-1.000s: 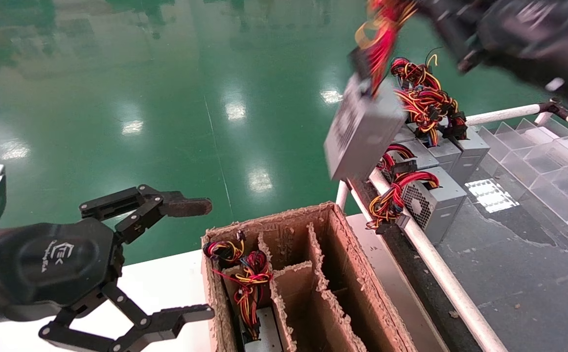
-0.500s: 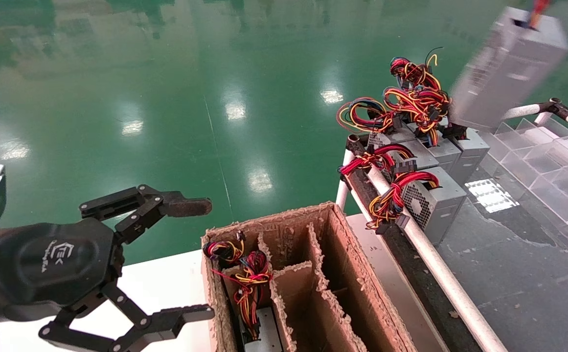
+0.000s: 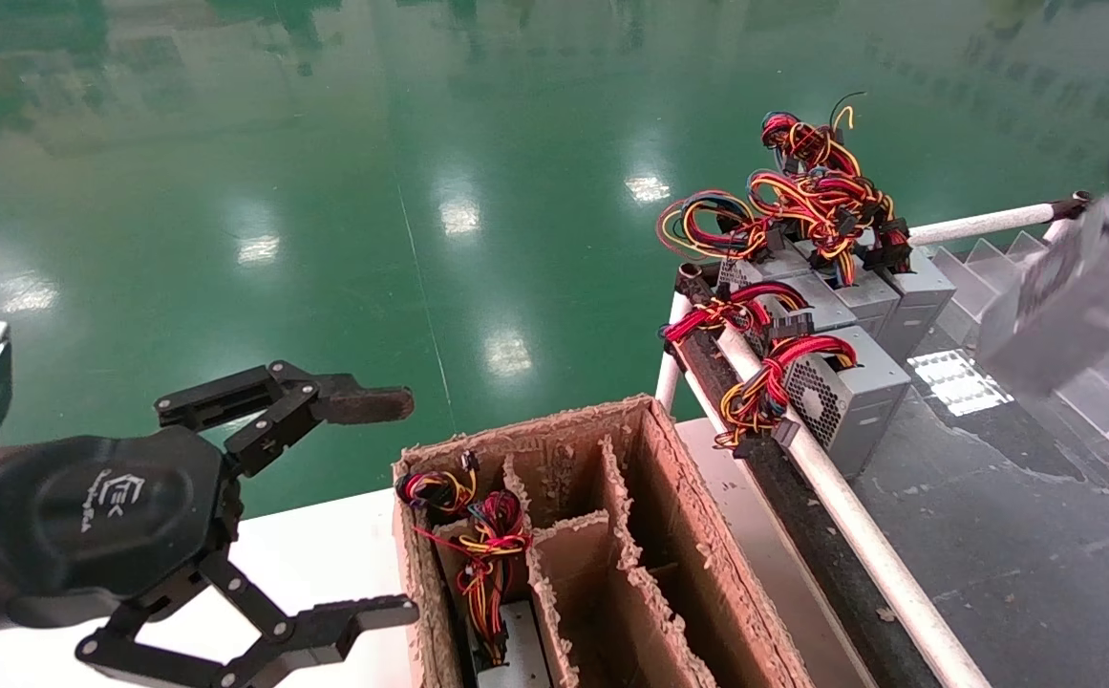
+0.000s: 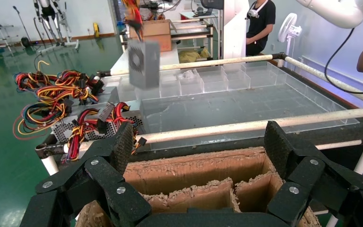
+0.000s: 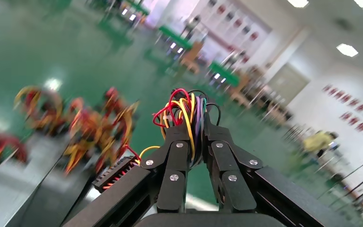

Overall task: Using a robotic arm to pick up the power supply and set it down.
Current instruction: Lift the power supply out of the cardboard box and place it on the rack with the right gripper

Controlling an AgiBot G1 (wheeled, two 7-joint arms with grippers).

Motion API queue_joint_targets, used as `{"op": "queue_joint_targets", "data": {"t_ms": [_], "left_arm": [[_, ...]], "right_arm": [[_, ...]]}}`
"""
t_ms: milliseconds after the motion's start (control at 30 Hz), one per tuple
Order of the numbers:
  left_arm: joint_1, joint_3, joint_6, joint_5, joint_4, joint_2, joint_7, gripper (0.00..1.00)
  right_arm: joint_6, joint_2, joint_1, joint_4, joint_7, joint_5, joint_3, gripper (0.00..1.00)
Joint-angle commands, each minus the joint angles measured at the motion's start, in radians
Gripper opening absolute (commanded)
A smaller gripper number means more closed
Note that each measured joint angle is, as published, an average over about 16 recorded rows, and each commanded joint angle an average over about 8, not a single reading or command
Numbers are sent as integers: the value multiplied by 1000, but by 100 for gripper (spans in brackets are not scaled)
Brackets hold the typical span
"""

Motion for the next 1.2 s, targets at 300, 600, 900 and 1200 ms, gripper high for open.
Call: {"op": "queue_joint_targets", "data": {"t_ms": [300, 600, 900, 1200], "left_arm": [[0, 0, 0, 0, 0, 0, 0, 100], [0, 1, 0, 0, 0, 0, 0, 100], [0, 1, 0, -1, 0, 0, 0, 100], [0, 1, -1, -1, 0, 0, 1, 100]], "right_arm": [[-62, -14, -106, -28, -22, 24, 17, 0], [-66, -98, -31, -23, -39, -24, -78, 0], [-73, -185, 119, -93, -63, -105, -184, 0], [-106, -245, 230, -187, -107, -146, -237, 50]]}}
